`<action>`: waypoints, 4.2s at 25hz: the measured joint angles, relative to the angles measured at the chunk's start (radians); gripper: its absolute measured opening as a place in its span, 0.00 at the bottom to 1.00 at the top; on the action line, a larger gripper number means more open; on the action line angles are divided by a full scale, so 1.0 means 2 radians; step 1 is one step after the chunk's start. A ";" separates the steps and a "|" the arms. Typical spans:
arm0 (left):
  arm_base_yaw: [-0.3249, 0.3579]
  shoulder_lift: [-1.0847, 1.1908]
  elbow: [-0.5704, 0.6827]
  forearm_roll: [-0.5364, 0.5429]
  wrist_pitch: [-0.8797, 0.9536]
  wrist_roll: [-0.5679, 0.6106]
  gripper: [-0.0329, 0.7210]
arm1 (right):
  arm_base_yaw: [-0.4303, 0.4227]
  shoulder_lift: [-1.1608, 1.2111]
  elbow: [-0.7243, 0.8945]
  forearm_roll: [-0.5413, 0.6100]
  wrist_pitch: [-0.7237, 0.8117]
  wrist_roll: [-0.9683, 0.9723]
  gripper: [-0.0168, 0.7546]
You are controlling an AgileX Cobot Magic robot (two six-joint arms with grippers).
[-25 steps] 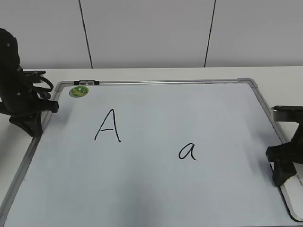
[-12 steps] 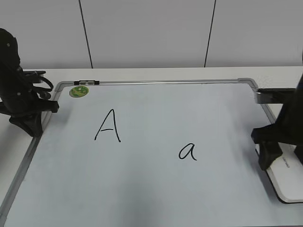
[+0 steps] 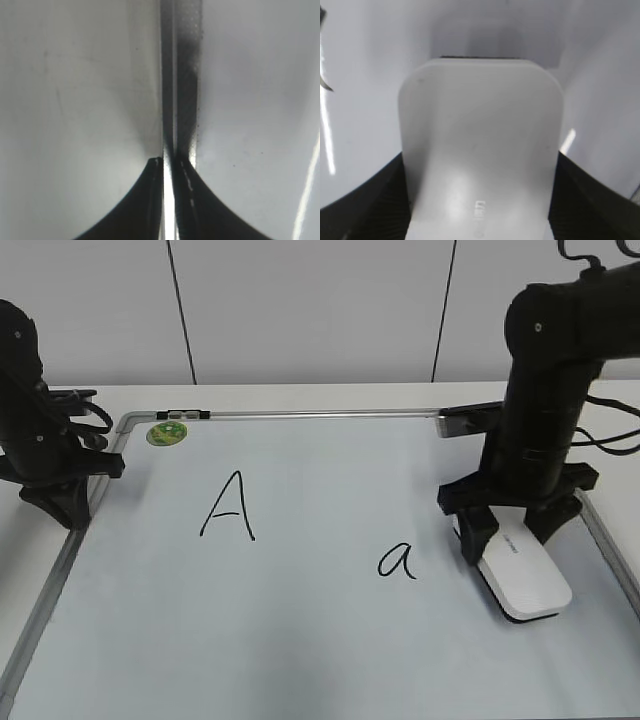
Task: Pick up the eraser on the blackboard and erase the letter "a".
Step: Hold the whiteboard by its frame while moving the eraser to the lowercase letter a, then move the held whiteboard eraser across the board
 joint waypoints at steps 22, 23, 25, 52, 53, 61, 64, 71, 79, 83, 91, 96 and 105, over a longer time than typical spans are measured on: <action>0.000 0.000 0.000 0.000 0.000 0.000 0.10 | 0.085 0.131 -0.169 -0.021 0.062 0.002 0.71; 0.000 0.000 0.000 0.000 0.000 0.000 0.10 | 0.089 0.132 -0.169 -0.018 0.062 0.002 0.71; 0.000 0.000 0.000 0.000 0.000 0.000 0.11 | 0.105 0.133 -0.172 -0.005 0.060 0.002 0.71; 0.000 0.000 0.000 0.000 0.001 0.000 0.12 | 0.065 0.050 -0.212 -0.066 0.040 0.068 0.71; 0.000 0.000 0.000 0.000 0.001 0.000 0.12 | 0.047 0.041 -0.201 -0.067 0.040 0.069 0.71; 0.000 0.000 0.000 0.000 0.001 0.000 0.12 | -0.041 -0.010 -0.094 -0.075 0.040 0.066 0.71; 0.000 0.000 0.000 0.000 0.001 0.000 0.12 | -0.060 -0.011 -0.060 -0.066 0.040 0.055 0.71; 0.000 0.000 0.000 -0.001 0.001 0.000 0.12 | -0.120 -0.006 -0.050 -0.015 0.031 0.003 0.71; 0.000 0.000 0.000 -0.001 0.001 0.001 0.12 | -0.137 0.041 -0.081 0.002 0.033 -0.028 0.71; 0.000 0.000 0.000 -0.001 0.001 0.001 0.12 | -0.137 0.050 -0.089 0.002 0.034 -0.029 0.71; 0.000 0.000 0.000 -0.001 0.001 0.001 0.12 | -0.137 0.053 -0.090 0.008 0.034 -0.029 0.71; 0.000 0.000 0.000 -0.001 0.001 0.002 0.12 | -0.137 0.053 -0.090 0.009 0.034 -0.029 0.71; 0.000 0.000 0.000 -0.001 0.001 0.002 0.12 | -0.137 0.055 -0.091 0.003 0.029 -0.030 0.71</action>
